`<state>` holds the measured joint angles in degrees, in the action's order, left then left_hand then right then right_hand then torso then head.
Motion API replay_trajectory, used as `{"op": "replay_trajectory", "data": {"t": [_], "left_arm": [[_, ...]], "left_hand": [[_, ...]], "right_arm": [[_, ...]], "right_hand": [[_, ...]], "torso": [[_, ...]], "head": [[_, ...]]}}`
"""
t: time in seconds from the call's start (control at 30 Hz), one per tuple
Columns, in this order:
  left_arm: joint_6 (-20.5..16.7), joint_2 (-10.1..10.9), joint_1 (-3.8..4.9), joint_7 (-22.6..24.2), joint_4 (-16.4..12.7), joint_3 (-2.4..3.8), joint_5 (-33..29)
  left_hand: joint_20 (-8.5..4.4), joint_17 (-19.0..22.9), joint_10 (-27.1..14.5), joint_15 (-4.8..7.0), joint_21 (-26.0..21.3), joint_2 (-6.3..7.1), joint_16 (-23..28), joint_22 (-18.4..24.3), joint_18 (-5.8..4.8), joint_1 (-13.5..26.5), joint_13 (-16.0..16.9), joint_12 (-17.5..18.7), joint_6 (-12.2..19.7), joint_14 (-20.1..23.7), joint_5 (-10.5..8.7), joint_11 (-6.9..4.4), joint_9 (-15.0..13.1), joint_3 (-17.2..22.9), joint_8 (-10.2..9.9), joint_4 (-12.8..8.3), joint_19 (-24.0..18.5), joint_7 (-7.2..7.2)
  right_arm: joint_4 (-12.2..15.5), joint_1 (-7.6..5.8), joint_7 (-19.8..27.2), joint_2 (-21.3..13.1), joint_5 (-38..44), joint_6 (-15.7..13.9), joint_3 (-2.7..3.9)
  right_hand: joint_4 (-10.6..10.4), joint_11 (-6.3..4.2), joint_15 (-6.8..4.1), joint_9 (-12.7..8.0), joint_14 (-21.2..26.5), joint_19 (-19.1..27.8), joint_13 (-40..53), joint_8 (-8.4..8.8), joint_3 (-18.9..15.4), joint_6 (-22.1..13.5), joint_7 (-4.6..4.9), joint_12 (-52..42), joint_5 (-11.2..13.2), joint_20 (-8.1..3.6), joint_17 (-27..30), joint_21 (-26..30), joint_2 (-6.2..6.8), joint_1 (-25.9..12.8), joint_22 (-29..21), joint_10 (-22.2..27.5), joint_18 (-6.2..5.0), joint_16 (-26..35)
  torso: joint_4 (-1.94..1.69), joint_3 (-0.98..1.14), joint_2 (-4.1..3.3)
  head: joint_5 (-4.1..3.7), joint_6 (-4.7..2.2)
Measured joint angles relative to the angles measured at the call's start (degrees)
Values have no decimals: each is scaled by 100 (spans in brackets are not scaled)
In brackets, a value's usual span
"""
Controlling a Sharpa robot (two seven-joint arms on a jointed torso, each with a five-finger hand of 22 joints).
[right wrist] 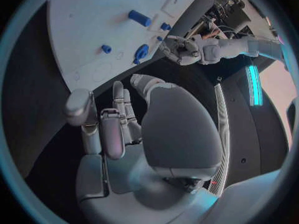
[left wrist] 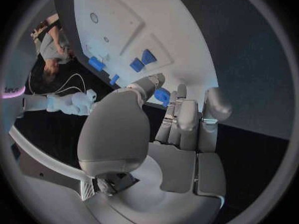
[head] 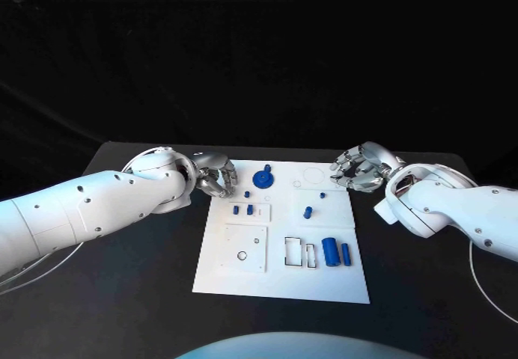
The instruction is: Assemble the parts on the task board
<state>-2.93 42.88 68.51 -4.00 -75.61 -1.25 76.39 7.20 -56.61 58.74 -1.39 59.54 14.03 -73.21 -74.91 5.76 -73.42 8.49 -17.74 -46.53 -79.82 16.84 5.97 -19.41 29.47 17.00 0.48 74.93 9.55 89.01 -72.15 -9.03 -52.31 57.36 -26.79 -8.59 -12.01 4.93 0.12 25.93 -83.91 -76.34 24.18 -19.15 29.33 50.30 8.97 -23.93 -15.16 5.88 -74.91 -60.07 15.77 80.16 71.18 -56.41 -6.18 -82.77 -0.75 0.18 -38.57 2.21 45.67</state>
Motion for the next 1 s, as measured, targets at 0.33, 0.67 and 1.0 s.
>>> {"op": "replay_trajectory", "data": {"t": [0.33, 0.67, 1.0], "left_arm": [[-441, 368, 3, 879, -292, 27, -2185], [-719, 664, -1, 1514, -680, 27, -3965], [-746, 826, -2, 2036, -874, 23, -6006]], "left_hand": [[47, 903, -87, -37, -1012, -164, 493, 242, 222, -144, 72, -193, -210, 541, 136, 26, -42, 89, 205, -89, -543, 9], [24, 1530, -96, -6, -1664, -257, 776, 492, 323, -105, 156, -399, -305, 969, 166, -14, -52, 78, 264, -78, -906, -45], [38, 2011, -161, -28, -2287, -342, 1052, 762, 350, -70, 203, -542, -264, 1290, 234, -3, -51, 63, 264, -63, -1189, -3]], "right_arm": [[-139, 6, -23, 60, 1804, 584, 1], [-217, 93, -161, 229, 3014, 883, 1], [-328, 182, -229, 480, 3412, 1033, 0]], "right_hand": [[287, 52, 31, -102, 7, -30, -617, 143, 31, 167, -13, 651, 142, 29, -5, -105, 60, -60, 99, -136, 0, -12], [381, 52, 50, -146, -12, -50, -777, 200, -31, 189, 8, 816, 142, 49, -4, -105, 60, -60, 116, -136, 0, -12], [421, 79, 50, -163, -12, -50, -873, 216, 10, 305, 15, 913, 113, 48, -3, -149, 57, -63, 155, -185, 0, -39]], "torso": [[8, 3, -16], [12, 3, -30], [-1, 3, -29]], "head": [[-139, -47], [-277, -31], [-308, 3]]}}
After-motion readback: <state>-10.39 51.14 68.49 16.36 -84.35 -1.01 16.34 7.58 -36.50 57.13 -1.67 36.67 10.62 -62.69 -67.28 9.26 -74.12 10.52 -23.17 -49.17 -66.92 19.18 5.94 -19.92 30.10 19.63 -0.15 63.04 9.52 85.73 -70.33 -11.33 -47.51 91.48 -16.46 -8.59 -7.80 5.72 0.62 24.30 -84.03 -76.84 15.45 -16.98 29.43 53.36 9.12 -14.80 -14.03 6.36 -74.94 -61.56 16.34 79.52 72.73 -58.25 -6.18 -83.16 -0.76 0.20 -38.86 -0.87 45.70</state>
